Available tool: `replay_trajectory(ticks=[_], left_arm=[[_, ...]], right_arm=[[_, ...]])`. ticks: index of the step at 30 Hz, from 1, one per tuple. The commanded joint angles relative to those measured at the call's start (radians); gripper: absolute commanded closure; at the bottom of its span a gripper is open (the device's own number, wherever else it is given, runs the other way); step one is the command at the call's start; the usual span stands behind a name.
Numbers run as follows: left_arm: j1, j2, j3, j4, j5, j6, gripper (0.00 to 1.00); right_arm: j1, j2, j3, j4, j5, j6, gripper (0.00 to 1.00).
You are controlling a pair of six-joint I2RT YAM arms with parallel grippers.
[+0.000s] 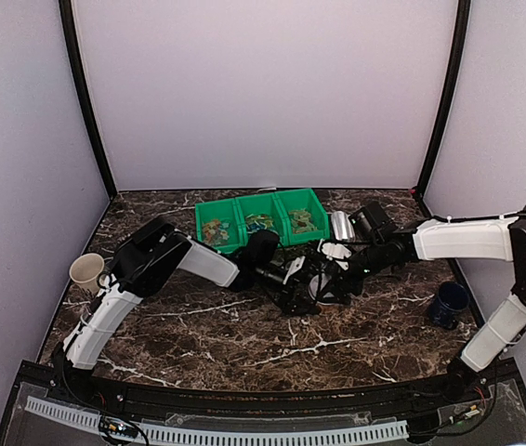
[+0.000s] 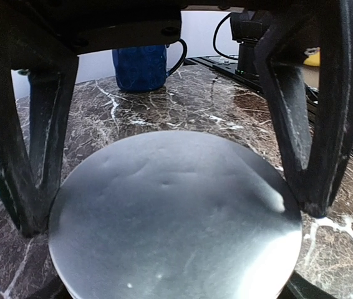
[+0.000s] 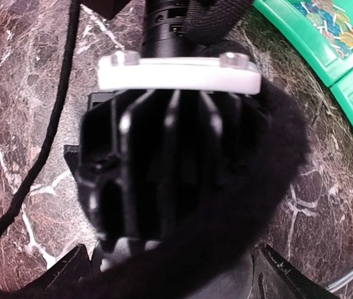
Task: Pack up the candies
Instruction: Screw the box lid onto the packing bottle.
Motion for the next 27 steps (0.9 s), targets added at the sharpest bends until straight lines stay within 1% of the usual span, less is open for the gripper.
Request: replay_trajectory(ticks=[1, 8, 17, 20, 24, 27], left_arm=[[0.003, 0.14, -0.1, -0.138, -0.287, -0.03, 0.16], [0.001, 0.113, -0.152, -0.037, -0.388, -0.12, 0.16], [-0.005, 0.074, -0.232, 0.07, -0.61, -0.243, 0.16], [-0.007, 0.062, -0.244, 0.083, -0.648, -0.259, 0.16], [-0.011, 0.051, -0.245, 0.086, -0.655, -0.259, 0.16], [-0.011, 0.053, -0.245, 0.087, -0.648, -0.258, 0.16]], right_arm=[[0.019, -0.037, -0.03, 0.028, 0.109, 0.122, 0.15], [0.046, -0.025, -0.06, 0.095, 0.198, 0.348, 0.15], [0.108, 0.012, -0.049, 0.134, 0.412, 0.614, 0.18], [0.117, 0.012, -0.043, 0.141, 0.481, 0.707, 0.17], [0.119, 0.009, -0.039, 0.15, 0.512, 0.746, 0.15], [0.119, -0.013, -0.028, 0.137, 0.516, 0.745, 0.11]])
